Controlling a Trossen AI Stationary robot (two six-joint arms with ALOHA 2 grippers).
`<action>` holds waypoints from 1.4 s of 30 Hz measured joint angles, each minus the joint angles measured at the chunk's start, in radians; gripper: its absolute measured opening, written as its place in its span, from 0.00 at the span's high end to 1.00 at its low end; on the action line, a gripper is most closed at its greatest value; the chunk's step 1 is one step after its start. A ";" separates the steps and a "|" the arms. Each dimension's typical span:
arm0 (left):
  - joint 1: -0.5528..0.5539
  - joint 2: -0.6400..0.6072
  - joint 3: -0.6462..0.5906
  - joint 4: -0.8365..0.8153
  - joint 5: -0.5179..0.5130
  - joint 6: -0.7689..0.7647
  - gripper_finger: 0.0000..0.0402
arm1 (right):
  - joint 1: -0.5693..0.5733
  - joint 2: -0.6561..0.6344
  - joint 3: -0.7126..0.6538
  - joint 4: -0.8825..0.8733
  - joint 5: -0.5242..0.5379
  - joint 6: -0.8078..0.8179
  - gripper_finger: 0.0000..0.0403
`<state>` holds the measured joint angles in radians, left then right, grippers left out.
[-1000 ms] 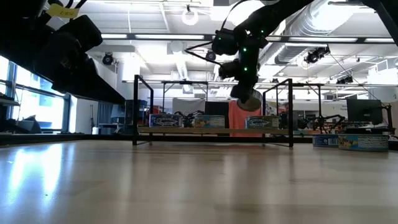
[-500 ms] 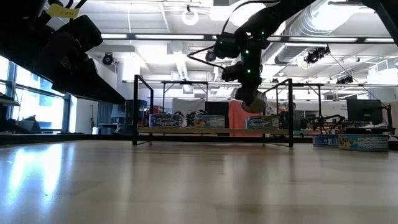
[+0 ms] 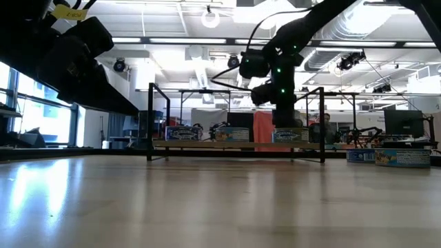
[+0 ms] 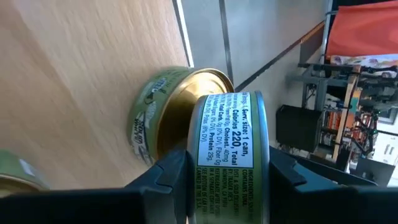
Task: Stack canned seafood by type on shelf
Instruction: Stack the light green tuna can on top of the light green tuna can on the shelf
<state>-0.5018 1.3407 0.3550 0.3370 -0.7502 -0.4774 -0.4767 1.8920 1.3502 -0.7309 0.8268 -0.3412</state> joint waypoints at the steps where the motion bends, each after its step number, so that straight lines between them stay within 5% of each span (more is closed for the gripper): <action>1: 0.000 0.000 0.000 0.000 0.000 0.001 1.00 | 0.002 0.000 -0.003 0.004 0.000 0.000 0.71; 19: 0.000 0.000 0.000 0.000 0.000 0.001 1.00 | 0.111 0.000 0.054 -0.057 -0.065 -0.001 0.71; 31: 0.000 0.000 0.000 0.000 0.000 0.001 1.00 | 0.050 0.000 0.067 -0.004 -0.024 -0.022 0.71; 42: 0.000 0.000 0.000 0.000 0.000 0.000 1.00 | 0.038 0.001 0.068 0.013 -0.101 -0.031 0.71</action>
<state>-0.5018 1.3407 0.3550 0.3374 -0.7502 -0.4774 -0.4389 1.8926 1.4181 -0.7183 0.7254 -0.3720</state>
